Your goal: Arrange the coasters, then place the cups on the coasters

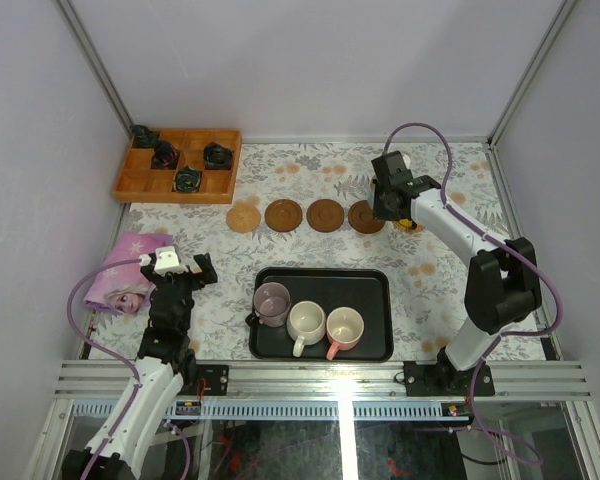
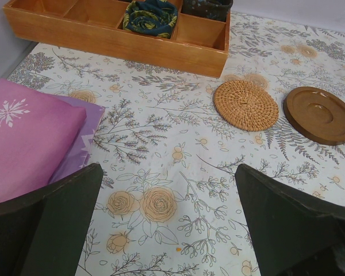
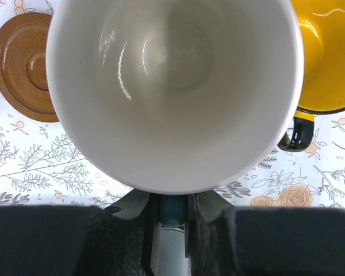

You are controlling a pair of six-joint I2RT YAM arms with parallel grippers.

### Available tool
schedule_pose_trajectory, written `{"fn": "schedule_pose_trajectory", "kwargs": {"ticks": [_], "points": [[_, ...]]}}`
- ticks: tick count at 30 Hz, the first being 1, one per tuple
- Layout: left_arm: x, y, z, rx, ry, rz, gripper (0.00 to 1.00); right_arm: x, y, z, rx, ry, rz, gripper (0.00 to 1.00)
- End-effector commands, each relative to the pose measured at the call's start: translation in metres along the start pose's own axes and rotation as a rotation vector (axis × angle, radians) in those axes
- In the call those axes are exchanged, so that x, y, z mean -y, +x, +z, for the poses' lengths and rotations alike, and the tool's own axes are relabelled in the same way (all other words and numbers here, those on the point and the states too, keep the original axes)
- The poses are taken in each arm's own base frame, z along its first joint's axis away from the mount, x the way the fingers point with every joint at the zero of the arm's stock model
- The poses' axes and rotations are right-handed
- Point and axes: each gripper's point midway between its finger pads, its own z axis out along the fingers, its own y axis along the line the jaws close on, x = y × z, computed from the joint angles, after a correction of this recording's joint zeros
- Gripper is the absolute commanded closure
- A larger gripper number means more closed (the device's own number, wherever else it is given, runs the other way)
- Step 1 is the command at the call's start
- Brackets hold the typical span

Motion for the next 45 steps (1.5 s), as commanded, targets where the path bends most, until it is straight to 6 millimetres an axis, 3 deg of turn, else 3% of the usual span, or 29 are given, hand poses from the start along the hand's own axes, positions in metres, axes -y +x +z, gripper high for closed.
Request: {"fn": "schedule_pose_trajectory", "kwargs": {"ticks": [1,9,12,16,20,25,28,33,41,45], "points": [[-0.008,0.025,-0.003,-0.023,-0.024,0.0,0.0,-0.016,-0.036,-0.001,0.112,-0.012,0.031,1.0],[-0.01,0.023,-0.002,-0.018,-0.038,-0.001,0.0,-0.03,-0.03,0.021,0.086,-0.044,0.039,1.0],[-0.025,0.008,-0.001,-0.038,-0.157,-0.035,0.0,-0.036,-0.032,0.024,0.083,-0.047,0.032,1.0],[-0.036,-0.029,0.009,-0.086,-0.275,0.016,0.0,-0.041,-0.035,0.028,0.085,-0.052,0.03,1.0],[-0.014,-0.076,0.034,-0.149,-0.211,0.119,0.0,-0.044,-0.034,0.031,0.077,-0.051,0.029,1.0],[0.006,-0.086,0.053,-0.242,-0.166,0.087,0.0,-0.045,-0.031,0.031,0.07,-0.049,0.037,1.0],[0.021,-0.099,0.06,-0.166,-0.108,-0.002,0.0,-0.046,-0.027,0.031,0.059,-0.043,0.037,1.0],[0.028,-0.135,0.063,0.043,-0.097,-0.223,0.0,-0.046,-0.022,0.032,0.044,-0.036,0.043,1.0],[0.073,-0.152,0.082,-0.042,0.105,-0.15,0.0,-0.041,-0.009,0.032,0.005,0.012,0.038,1.0],[0.078,-0.16,0.088,-0.037,0.12,-0.155,0.0,-0.037,-0.006,0.03,0.003,0.027,0.04,1.0]]}}
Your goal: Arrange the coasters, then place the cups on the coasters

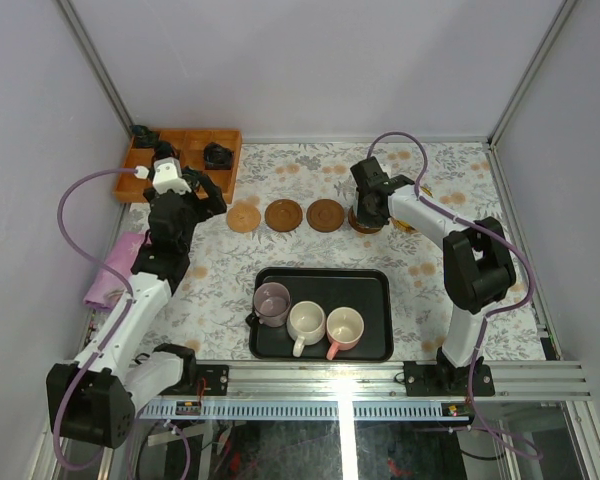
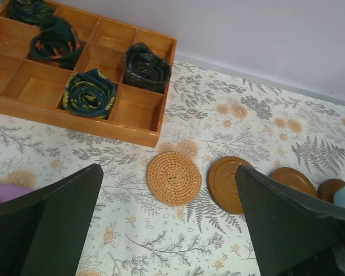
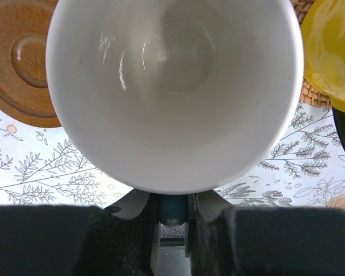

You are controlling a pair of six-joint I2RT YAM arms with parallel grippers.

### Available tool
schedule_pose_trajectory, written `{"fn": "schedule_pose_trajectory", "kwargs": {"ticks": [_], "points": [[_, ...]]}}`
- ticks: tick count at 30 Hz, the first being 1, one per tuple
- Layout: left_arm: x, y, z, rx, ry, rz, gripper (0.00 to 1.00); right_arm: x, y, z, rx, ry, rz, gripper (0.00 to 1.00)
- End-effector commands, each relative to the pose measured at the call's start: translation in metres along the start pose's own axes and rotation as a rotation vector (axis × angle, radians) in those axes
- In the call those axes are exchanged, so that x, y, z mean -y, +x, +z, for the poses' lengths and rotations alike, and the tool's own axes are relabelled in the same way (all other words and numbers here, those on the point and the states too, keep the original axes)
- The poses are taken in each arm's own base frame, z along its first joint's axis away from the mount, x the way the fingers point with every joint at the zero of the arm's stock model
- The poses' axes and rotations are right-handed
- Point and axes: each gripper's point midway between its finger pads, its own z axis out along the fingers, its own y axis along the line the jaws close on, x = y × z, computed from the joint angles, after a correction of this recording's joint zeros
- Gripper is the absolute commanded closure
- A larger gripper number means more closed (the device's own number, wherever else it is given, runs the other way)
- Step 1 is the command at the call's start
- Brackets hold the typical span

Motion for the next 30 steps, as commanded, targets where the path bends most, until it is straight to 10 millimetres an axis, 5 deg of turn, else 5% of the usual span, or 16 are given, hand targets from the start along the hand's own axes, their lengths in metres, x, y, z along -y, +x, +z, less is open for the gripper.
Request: {"fn": "schedule_pose_trajectory", "kwargs": {"ticks": [1,11,17,30], "points": [[0.025,-0.027,0.004,0.044,0.105,0.0,0.0,-0.005,-0.031,-0.016,0.109,0.012,0.039,1.0],[0.055,-0.018,0.004,-0.002,0.264,-0.016,0.0,-0.001,-0.027,-0.014,0.106,0.031,0.042,1.0],[0.056,-0.013,0.003,-0.016,0.274,-0.019,0.0,0.003,-0.023,-0.014,0.098,0.04,0.039,0.9],[0.053,-0.012,0.006,-0.019,0.255,-0.025,0.0,0.003,-0.01,-0.013,0.067,0.021,0.036,0.88]]}}
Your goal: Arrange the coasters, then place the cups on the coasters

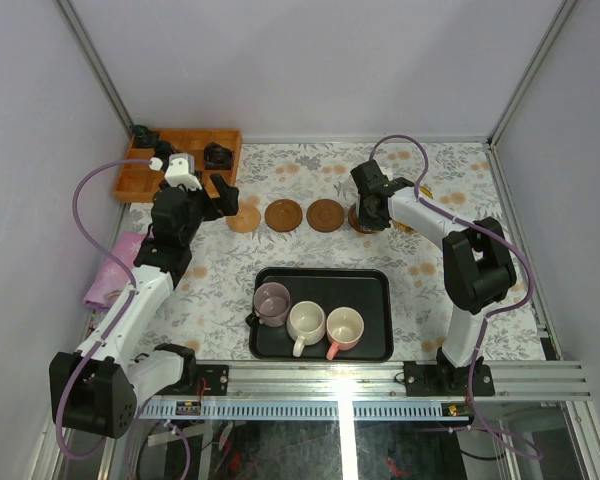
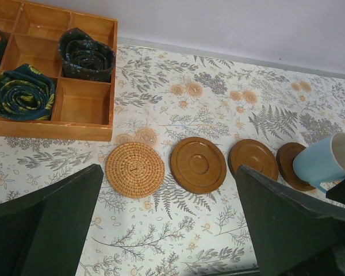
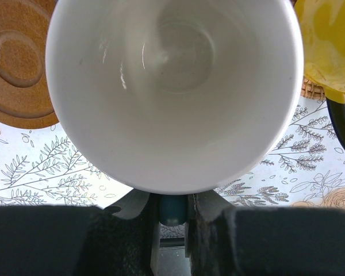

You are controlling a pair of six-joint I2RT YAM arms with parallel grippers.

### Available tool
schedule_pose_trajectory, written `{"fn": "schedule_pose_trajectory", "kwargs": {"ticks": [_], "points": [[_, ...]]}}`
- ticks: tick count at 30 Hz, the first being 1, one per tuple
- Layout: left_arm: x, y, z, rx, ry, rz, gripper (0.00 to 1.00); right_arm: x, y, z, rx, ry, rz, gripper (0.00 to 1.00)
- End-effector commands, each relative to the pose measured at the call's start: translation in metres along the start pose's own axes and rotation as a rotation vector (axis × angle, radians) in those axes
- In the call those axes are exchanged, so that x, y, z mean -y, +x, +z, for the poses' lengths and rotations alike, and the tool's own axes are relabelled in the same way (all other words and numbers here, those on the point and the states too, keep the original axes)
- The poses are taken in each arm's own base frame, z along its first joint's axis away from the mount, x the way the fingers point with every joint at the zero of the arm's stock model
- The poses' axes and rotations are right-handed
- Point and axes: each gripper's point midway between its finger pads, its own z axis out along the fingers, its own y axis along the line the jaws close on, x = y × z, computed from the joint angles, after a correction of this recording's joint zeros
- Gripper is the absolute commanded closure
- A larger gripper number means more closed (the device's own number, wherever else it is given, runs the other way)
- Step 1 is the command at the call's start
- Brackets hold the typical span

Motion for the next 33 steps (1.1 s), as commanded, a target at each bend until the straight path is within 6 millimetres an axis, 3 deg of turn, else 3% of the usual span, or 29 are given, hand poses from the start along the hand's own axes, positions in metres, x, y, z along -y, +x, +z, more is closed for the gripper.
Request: {"fn": "schedule_pose_trajectory", "kwargs": {"ticks": [1,13,21,23,26,33], "points": [[0.009,-0.021,0.002,0.06,0.028,-0.014,0.0,-0.005,-0.019,-0.016,0.085,-0.02,0.024,0.88],[0.008,-0.016,0.007,0.043,0.028,-0.008,0.0,-0.011,-0.029,-0.011,0.109,-0.027,0.002,0.87],[0.007,-0.013,0.012,0.034,0.026,-0.015,0.0,-0.012,-0.026,-0.003,0.09,-0.023,-0.013,0.84],[0.007,-0.012,0.014,0.029,0.027,-0.015,0.0,-0.012,-0.024,-0.001,0.083,-0.025,-0.014,0.79],[0.008,-0.011,0.016,0.024,0.027,-0.014,0.0,-0.012,-0.023,-0.001,0.079,-0.025,-0.014,0.6],[0.008,-0.009,0.021,0.015,0.033,-0.007,0.0,-0.011,-0.022,-0.007,0.077,-0.022,-0.009,0.32]]}}
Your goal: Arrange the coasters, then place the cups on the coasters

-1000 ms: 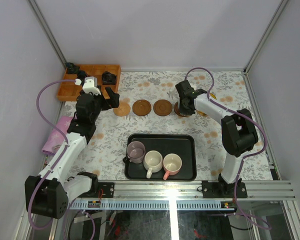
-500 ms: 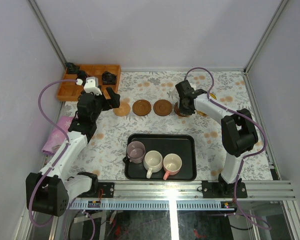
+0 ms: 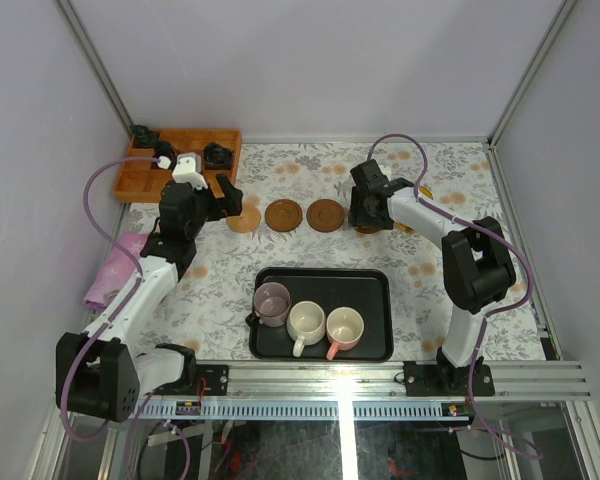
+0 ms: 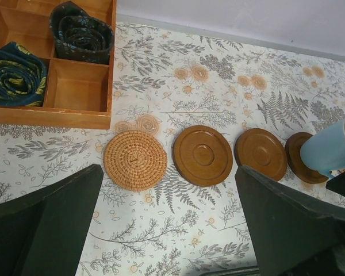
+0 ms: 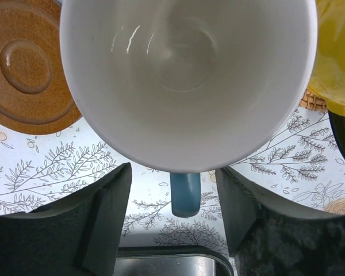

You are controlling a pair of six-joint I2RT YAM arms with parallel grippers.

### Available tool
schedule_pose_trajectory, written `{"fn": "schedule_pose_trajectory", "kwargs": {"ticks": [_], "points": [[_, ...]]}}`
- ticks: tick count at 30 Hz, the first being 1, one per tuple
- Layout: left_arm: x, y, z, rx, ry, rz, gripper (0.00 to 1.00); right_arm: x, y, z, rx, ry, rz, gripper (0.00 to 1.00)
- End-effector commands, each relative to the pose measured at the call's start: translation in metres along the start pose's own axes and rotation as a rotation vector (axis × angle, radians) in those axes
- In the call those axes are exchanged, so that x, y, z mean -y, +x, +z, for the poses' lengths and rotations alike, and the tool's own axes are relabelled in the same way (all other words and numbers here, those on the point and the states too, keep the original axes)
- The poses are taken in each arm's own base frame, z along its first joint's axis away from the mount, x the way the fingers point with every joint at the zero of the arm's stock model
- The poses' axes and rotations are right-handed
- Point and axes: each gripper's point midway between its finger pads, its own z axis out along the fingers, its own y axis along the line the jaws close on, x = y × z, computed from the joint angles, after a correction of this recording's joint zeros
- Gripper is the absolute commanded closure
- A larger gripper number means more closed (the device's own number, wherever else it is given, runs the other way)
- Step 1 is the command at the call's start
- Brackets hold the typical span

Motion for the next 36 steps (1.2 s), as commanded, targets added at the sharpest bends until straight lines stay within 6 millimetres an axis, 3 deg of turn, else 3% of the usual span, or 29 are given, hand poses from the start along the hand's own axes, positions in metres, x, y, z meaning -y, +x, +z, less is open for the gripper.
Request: {"fn": "schedule_pose_trajectory", "kwargs": {"ticks": [1,8,14,19,24,27,36], "points": [[0.015,-0.032,0.004,0.084,0.053,0.006,0.0,-0.008,-0.017,-0.011,0.053,-0.009,0.007,0.3],[0.021,-0.028,0.007,0.049,0.086,0.018,0.0,-0.015,-0.021,-0.028,0.074,-0.042,-0.005,0.25],[0.035,-0.027,0.008,0.002,0.153,0.015,0.0,-0.017,-0.029,-0.064,0.129,-0.067,-0.038,0.25],[0.038,-0.018,0.011,-0.058,0.167,-0.006,0.0,-0.01,-0.024,-0.1,0.181,-0.091,-0.061,0.25],[0.045,0.004,0.0,-0.133,0.223,0.0,0.0,-0.003,0.002,-0.125,0.184,-0.121,-0.114,0.25],[0.042,0.022,-0.014,-0.201,0.205,0.007,0.0,-0.001,0.029,-0.132,0.164,-0.154,-0.148,0.25],[0.04,0.062,-0.083,-0.338,0.164,-0.022,0.0,0.018,0.106,-0.149,0.065,-0.214,-0.175,0.25]]}}
